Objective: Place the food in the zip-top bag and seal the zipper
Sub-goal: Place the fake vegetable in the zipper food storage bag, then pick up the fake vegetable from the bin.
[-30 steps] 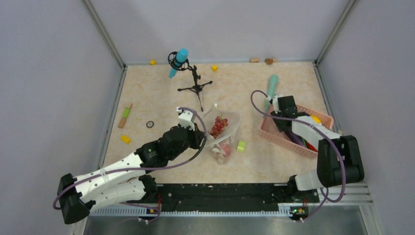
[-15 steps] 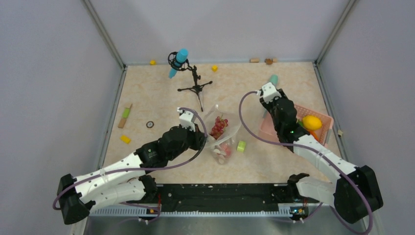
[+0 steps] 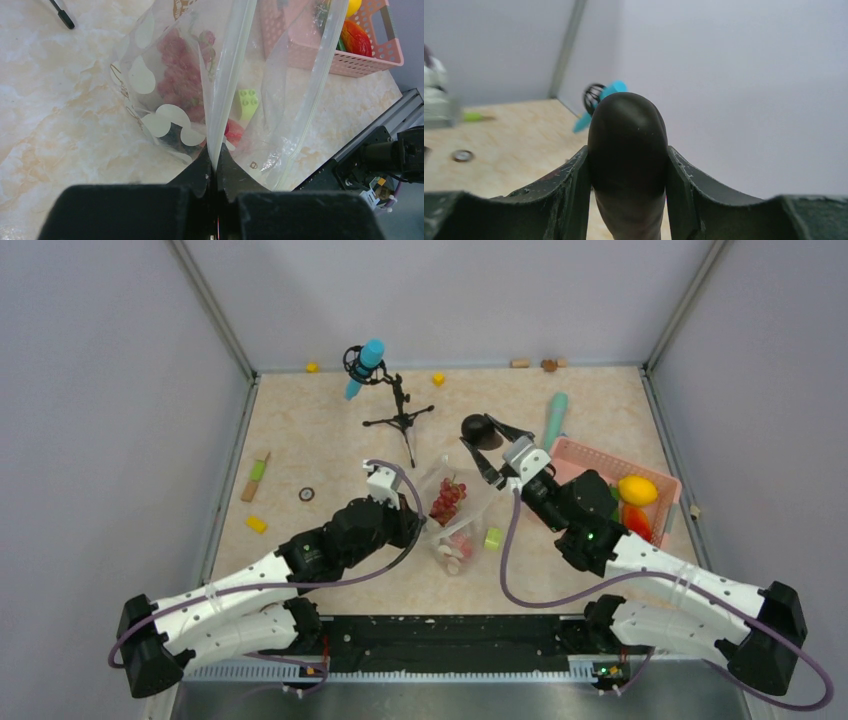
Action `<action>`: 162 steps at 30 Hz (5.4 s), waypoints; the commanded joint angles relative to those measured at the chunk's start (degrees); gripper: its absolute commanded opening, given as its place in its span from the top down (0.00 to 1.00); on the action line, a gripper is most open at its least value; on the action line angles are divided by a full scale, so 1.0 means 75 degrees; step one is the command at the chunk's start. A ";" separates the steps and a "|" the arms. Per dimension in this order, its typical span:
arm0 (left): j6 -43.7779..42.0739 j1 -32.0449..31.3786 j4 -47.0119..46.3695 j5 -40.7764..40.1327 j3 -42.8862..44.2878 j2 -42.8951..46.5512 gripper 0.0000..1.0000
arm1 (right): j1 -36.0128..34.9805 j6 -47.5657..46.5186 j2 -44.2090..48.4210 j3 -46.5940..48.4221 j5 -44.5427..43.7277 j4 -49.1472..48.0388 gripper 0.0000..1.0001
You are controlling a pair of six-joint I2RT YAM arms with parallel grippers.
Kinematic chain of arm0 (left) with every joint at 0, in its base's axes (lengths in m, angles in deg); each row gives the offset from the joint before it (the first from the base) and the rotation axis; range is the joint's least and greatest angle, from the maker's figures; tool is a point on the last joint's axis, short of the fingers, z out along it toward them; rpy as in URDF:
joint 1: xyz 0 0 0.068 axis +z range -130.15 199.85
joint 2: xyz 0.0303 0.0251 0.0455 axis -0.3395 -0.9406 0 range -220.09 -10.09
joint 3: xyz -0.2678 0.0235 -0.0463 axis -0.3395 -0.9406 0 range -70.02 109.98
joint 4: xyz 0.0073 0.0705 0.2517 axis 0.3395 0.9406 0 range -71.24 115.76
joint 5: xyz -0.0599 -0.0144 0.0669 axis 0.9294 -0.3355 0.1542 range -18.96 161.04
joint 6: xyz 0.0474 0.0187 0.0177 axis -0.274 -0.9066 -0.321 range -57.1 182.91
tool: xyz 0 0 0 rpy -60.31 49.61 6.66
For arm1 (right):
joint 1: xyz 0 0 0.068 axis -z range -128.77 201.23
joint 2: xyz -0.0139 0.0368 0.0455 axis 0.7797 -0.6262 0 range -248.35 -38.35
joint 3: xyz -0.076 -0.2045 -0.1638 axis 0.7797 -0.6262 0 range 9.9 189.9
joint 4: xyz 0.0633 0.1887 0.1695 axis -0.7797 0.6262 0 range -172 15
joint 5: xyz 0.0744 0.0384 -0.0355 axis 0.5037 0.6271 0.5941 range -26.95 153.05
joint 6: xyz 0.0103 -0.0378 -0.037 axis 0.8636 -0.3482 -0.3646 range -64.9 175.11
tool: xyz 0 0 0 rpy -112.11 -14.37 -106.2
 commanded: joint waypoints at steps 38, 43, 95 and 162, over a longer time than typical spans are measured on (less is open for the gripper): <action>0.0171 0.0013 -0.0579 0.0200 -0.0233 0.0388 1.00 | -0.0722 0.6334 -0.1371 0.0329 -0.1104 0.2983 0.77; 0.0167 0.0014 -0.0586 0.0216 -0.0225 0.0394 1.00 | -0.1242 0.6793 -0.1767 0.0738 -0.1935 0.3629 0.74; 0.0297 0.0011 -0.0650 0.0323 -0.0429 0.1034 1.00 | 0.2980 0.7309 0.0012 0.1979 -0.4611 0.8703 0.01; 0.0090 0.0014 -0.0709 0.0216 -0.0317 0.0308 1.00 | 0.6703 0.3332 -0.4709 0.0000 -0.4330 0.4032 0.13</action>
